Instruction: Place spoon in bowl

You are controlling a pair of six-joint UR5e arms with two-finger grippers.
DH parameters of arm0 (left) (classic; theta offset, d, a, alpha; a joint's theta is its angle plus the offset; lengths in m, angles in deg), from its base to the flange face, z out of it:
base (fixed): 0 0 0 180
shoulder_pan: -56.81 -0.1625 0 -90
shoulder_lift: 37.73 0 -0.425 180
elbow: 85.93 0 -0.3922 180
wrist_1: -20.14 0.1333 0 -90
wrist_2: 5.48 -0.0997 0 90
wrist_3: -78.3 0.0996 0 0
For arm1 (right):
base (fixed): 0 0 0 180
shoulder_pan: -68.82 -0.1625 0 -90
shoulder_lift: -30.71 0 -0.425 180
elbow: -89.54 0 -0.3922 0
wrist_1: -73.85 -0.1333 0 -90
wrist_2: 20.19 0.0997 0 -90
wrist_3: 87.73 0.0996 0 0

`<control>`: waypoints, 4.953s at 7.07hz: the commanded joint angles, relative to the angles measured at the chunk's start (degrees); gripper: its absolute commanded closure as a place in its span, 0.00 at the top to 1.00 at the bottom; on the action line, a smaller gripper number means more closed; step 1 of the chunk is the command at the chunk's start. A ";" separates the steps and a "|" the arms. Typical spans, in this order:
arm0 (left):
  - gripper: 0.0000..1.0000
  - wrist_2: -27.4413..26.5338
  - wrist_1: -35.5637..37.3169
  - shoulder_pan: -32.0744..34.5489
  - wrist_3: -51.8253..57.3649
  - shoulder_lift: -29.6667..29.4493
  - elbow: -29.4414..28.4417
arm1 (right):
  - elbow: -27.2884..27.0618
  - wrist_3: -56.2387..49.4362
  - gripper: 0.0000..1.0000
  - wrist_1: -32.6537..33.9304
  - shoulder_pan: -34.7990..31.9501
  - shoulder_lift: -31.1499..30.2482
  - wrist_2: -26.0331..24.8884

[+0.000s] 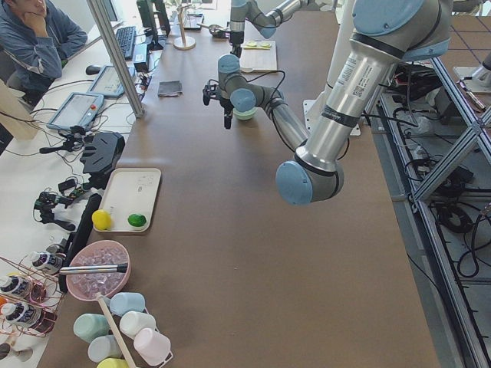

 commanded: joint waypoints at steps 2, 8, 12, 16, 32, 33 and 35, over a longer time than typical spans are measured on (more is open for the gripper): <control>0.97 6.02 -0.44 8.60 16.36 5.53 -2.98 | 9.25 9.84 0.00 3.27 6.57 15.17 -10.07; 0.97 5.85 -0.71 9.32 16.75 5.45 -4.58 | 3.52 8.55 1.00 3.36 8.19 11.19 -14.80; 0.97 5.85 -0.18 14.49 27.16 10.79 -4.14 | -9.00 -9.78 1.00 3.36 -6.29 -8.14 2.95; 0.97 9.26 -0.18 24.59 45.64 19.49 -4.14 | -7.44 -46.12 1.00 3.71 -25.17 -25.37 13.35; 0.98 13.15 -1.06 35.77 50.59 29.10 -4.49 | 5.06 -83.14 1.00 18.12 -44.83 -22.15 16.10; 0.98 13.06 -0.97 35.86 50.59 29.10 -4.23 | 5.14 -83.14 1.00 18.21 -44.22 -21.98 15.22; 0.98 13.06 -0.71 35.86 50.68 29.01 -3.53 | 5.32 -84.01 1.00 20.04 -43.69 -22.50 13.89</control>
